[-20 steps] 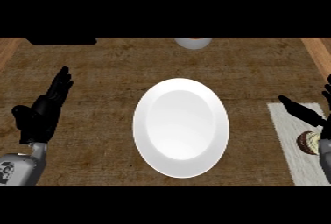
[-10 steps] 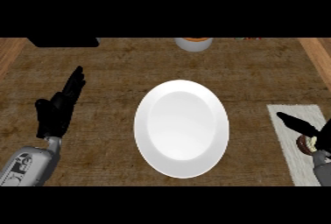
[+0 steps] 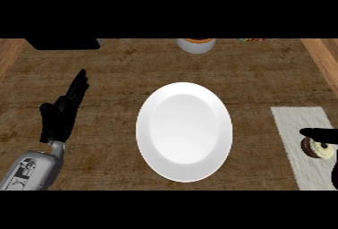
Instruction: Pick the cupcake from the placemat and place it in the plate
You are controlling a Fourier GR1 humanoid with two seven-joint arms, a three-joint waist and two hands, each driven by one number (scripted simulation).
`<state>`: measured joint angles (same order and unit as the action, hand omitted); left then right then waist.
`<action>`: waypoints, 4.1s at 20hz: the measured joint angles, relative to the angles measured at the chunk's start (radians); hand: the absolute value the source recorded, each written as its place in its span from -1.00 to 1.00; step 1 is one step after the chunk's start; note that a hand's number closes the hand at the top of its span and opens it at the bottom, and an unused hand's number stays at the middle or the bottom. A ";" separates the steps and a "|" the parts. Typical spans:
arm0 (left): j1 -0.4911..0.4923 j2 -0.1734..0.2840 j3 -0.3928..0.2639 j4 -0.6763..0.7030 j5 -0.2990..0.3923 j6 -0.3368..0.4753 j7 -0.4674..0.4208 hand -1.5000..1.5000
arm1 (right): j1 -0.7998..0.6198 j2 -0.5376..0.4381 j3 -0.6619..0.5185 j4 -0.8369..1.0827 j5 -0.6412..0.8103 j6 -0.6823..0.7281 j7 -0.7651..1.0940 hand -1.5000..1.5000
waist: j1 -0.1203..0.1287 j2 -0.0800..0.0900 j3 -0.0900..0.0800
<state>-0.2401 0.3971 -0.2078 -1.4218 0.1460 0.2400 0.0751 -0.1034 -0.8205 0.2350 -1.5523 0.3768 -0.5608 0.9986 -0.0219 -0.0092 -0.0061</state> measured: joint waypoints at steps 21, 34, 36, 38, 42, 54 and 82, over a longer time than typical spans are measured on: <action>-0.040 -0.041 0.046 0.036 -0.041 -0.055 0.003 0.00 | 0.024 -0.038 -0.083 -0.004 -0.216 0.322 0.107 -1.00 | 0.023 0.010 0.006; -0.021 -0.088 0.092 0.016 -0.094 -0.092 0.017 0.00 | 0.032 0.114 -0.118 0.194 -0.154 0.387 0.010 -1.00 | 0.023 0.009 0.006; -0.021 -0.103 0.097 0.020 -0.107 -0.095 0.014 0.00 | 0.024 0.141 -0.128 0.223 -0.137 0.397 0.002 -1.00 | 0.023 0.009 0.006; -0.029 -0.115 0.106 0.035 -0.119 -0.101 0.008 0.00 | 0.024 0.161 -0.143 0.260 -0.121 0.405 -0.024 -1.00 | 0.022 0.009 0.006; -0.008 -0.130 0.118 -0.004 -0.144 -0.109 0.023 0.00 | 0.014 0.184 -0.172 0.302 -0.058 0.410 -0.069 1.00 | 0.023 0.008 0.002; -0.005 -0.143 0.176 0.004 -0.165 -0.166 0.022 0.00 | 0.066 0.209 -0.187 0.233 0.097 0.429 -0.207 1.00 | 0.018 0.007 0.003; -0.017 -0.169 0.184 0.017 -0.195 -0.176 0.014 0.00 | 0.136 0.214 0.033 -0.571 0.191 0.416 -0.668 1.00 | 0.026 0.009 0.005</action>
<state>-0.2568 0.2285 -0.0235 -1.4044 -0.0490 0.0642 0.0890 0.0324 -0.6061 0.2676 -2.1237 0.5673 -0.1452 0.3309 0.0038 0.0000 -0.0011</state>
